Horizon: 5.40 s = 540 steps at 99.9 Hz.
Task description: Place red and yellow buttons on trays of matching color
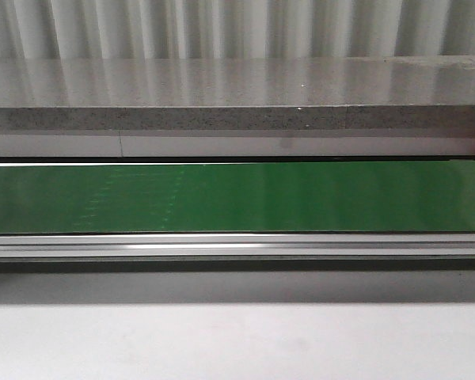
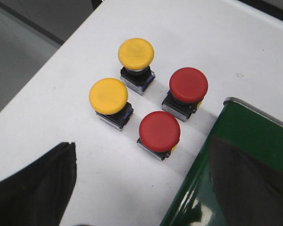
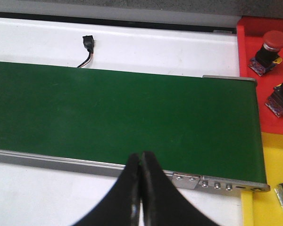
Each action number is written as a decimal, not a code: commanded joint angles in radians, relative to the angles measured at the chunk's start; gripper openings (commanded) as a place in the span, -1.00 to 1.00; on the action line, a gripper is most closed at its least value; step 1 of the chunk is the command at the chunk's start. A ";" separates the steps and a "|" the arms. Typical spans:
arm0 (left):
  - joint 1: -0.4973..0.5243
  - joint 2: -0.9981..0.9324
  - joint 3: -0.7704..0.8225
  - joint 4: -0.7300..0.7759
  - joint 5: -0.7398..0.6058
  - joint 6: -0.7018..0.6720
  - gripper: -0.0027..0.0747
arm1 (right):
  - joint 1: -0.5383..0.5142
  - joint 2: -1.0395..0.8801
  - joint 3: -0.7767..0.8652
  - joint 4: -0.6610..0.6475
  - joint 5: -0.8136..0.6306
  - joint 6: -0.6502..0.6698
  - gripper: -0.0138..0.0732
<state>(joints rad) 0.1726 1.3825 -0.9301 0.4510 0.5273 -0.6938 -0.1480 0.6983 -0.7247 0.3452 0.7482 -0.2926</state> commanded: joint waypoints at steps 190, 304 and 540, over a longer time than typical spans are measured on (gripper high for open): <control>0.060 0.316 -0.035 -0.027 -0.353 0.022 0.50 | 0.000 -0.003 -0.025 0.011 -0.049 -0.007 -0.84; 0.021 0.190 -0.035 -0.025 -0.282 0.024 -0.98 | 0.000 -0.003 -0.025 0.011 -0.047 -0.007 -0.84; -0.187 -0.035 0.026 -0.077 -0.148 0.084 0.69 | 0.000 -0.003 -0.025 0.011 -0.047 -0.007 -0.84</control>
<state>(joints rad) -0.0036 1.4100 -0.8770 0.3752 0.4154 -0.6153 -0.1480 0.6983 -0.7247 0.3452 0.7523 -0.2926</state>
